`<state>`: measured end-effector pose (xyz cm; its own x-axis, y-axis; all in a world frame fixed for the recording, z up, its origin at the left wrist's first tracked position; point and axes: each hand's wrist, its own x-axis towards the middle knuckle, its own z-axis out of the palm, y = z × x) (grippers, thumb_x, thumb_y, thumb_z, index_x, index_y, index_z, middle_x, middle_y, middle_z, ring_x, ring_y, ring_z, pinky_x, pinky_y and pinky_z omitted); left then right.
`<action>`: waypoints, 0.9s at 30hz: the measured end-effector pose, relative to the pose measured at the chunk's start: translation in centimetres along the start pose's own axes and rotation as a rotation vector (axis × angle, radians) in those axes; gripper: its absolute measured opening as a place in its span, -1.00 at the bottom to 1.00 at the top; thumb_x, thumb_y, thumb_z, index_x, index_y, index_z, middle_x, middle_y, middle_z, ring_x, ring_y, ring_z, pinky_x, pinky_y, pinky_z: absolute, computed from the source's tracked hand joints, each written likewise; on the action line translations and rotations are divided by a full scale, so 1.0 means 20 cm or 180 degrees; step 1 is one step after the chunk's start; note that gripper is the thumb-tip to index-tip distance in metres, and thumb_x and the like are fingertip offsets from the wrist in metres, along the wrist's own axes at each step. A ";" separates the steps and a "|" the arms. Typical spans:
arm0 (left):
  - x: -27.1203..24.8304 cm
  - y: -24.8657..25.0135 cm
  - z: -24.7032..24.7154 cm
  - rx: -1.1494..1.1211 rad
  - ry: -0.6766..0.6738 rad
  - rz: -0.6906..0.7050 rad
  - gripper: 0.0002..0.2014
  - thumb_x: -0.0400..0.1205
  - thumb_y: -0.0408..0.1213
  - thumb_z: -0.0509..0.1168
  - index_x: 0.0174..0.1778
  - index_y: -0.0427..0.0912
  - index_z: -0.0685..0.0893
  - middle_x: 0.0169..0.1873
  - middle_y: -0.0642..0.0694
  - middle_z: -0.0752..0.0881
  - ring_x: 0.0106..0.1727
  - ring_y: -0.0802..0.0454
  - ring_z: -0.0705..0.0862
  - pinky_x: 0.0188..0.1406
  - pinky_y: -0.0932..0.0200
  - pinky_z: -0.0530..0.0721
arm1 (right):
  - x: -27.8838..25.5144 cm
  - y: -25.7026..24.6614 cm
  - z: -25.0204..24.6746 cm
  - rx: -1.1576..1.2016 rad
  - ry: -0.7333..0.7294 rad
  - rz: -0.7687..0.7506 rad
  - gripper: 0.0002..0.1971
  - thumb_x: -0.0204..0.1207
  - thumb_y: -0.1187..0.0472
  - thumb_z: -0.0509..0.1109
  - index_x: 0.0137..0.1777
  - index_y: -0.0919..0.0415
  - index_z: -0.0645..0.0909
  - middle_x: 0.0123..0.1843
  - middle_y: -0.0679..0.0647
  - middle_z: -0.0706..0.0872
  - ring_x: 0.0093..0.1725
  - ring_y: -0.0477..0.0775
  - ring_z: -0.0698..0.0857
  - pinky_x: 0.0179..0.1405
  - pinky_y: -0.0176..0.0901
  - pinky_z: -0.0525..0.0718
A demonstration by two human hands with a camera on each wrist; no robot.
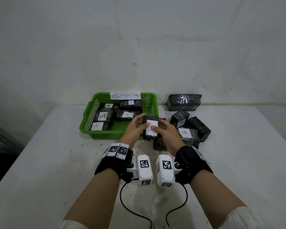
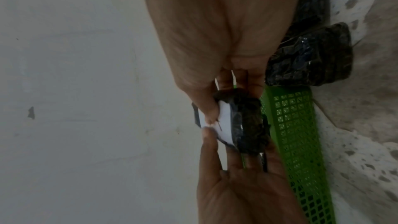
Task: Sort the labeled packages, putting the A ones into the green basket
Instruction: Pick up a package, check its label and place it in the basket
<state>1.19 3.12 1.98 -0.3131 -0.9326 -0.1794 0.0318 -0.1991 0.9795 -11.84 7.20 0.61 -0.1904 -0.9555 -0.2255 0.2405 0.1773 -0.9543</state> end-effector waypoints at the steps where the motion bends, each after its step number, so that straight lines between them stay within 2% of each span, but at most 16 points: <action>1: 0.00 -0.01 0.00 0.0024 -0.0079 -0.0056 -0.58 0.60 -0.46 0.30 0.37 -0.06 0.49 0.17 -0.22 0.64 0.19 -0.12 0.64 0.15 -0.03 0.67 | 0.01 0.00 0.00 0.0059 0.0063 -0.0001 -0.61 0.54 0.34 0.43 0.37 0.29 0.56 0.14 0.12 0.78 0.12 0.08 0.75 0.13 -0.08 0.69; 4: -0.02 -0.02 -0.01 0.0113 -0.0176 -0.0115 -0.51 0.59 -0.48 0.30 0.43 -0.07 0.46 0.20 -0.30 0.64 0.20 -0.17 0.65 0.28 -0.14 0.62 | 0.00 0.00 0.00 0.0160 0.0022 0.0022 -0.64 0.56 0.34 0.39 0.36 0.30 0.59 0.11 0.10 0.79 0.11 0.08 0.74 0.20 -0.04 0.68; 6: -0.02 -0.01 -0.02 0.0063 -0.0113 -0.0129 -0.51 0.60 -0.51 0.28 0.45 -0.13 0.45 0.20 -0.32 0.63 0.19 -0.18 0.64 0.28 -0.15 0.61 | -0.01 -0.01 0.01 0.0227 -0.0187 0.0053 -0.65 0.58 0.36 0.37 0.36 0.24 0.59 0.09 0.08 0.79 0.05 0.04 0.75 0.08 -0.16 0.71; 8: -0.02 -0.01 -0.03 -0.0026 -0.0012 -0.0199 -0.54 0.60 -0.52 0.27 0.42 -0.15 0.46 0.25 -0.35 0.61 0.23 -0.23 0.62 0.30 -0.24 0.58 | -0.02 -0.01 0.01 0.0223 -0.0283 0.0027 -0.57 0.55 0.43 0.37 0.41 0.20 0.53 0.07 0.08 0.78 0.00 0.01 0.75 -0.03 -0.25 0.71; 11: -0.01 -0.03 -0.03 0.0165 0.0094 -0.0277 -0.62 0.58 -0.47 0.31 0.25 -0.01 0.50 0.29 -0.35 0.54 0.31 -0.30 0.57 0.26 -0.35 0.58 | -0.02 -0.01 0.02 -0.0149 -0.0122 -0.0112 -0.41 0.46 0.45 0.47 0.48 0.18 0.44 0.02 0.12 0.72 -0.04 0.00 0.72 -0.16 -0.35 0.68; 13: -0.01 -0.02 -0.03 0.0238 0.0080 -0.0327 -0.69 0.60 -0.45 0.29 0.18 -0.01 0.51 0.20 -0.35 0.57 0.21 -0.27 0.62 0.19 -0.30 0.64 | -0.02 -0.02 0.02 -0.0221 -0.0105 -0.0134 -0.42 0.45 0.35 0.51 0.45 0.10 0.45 0.02 0.13 0.67 -0.07 -0.02 0.71 -0.29 -0.38 0.65; 16: -0.01 -0.01 -0.02 -0.0157 -0.0003 -0.0531 -0.79 0.71 -0.39 0.12 0.24 -0.14 0.47 0.00 -0.24 0.64 -0.06 -0.09 0.66 -0.06 -0.06 0.66 | -0.03 -0.04 0.03 -0.0118 -0.0108 -0.0079 -0.73 0.58 0.16 0.40 0.26 0.09 0.53 -0.04 0.10 0.62 -0.17 -0.03 0.67 -0.31 -0.26 0.63; 19: -0.01 0.00 0.00 -0.0210 -0.0098 -0.0538 -0.77 0.74 -0.22 0.08 0.26 -0.18 0.50 0.06 -0.18 0.63 0.03 -0.05 0.63 -0.04 0.00 0.66 | -0.02 -0.04 0.03 -0.0255 0.0012 -0.0135 -0.92 0.61 0.15 0.36 0.03 0.09 0.54 -0.14 0.05 0.58 -0.29 -0.06 0.61 -0.40 -0.26 0.60; 21: -0.02 0.00 0.00 -0.0181 -0.0121 -0.0530 -0.79 0.72 -0.19 0.14 0.21 -0.18 0.51 0.00 -0.12 0.64 0.04 -0.02 0.62 -0.09 0.01 0.67 | -0.01 -0.03 0.04 -0.0326 0.0088 -0.0206 -0.91 0.57 0.19 0.42 -0.03 0.09 0.53 -0.19 0.08 0.53 -0.33 -0.06 0.57 -0.42 -0.24 0.58; 24: -0.01 -0.01 0.00 -0.0134 -0.0133 -0.0507 -0.81 0.70 -0.30 0.18 0.22 -0.18 0.49 -0.02 -0.14 0.64 0.10 -0.09 0.62 -0.06 -0.03 0.67 | 0.00 -0.02 0.03 -0.0392 0.0252 -0.0362 -0.86 0.54 0.21 0.45 -0.06 0.13 0.52 -0.24 0.08 0.47 -0.38 -0.06 0.52 -0.48 -0.25 0.54; 27: -0.01 -0.02 0.00 -0.0080 -0.0134 -0.0450 -0.72 0.68 -0.39 0.20 0.32 -0.25 0.46 -0.08 -0.11 0.66 0.03 -0.06 0.66 -0.12 -0.03 0.69 | 0.01 -0.02 0.03 -0.0467 0.0287 -0.0457 -0.85 0.53 0.21 0.46 -0.04 0.18 0.53 -0.24 0.07 0.46 -0.31 -0.01 0.53 -0.41 -0.21 0.61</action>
<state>1.19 3.43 1.72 -0.3557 -0.8813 -0.3110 0.0082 -0.3357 0.9419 -11.44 6.83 1.00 -0.2987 -0.9496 -0.0957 0.0649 0.0798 -0.9947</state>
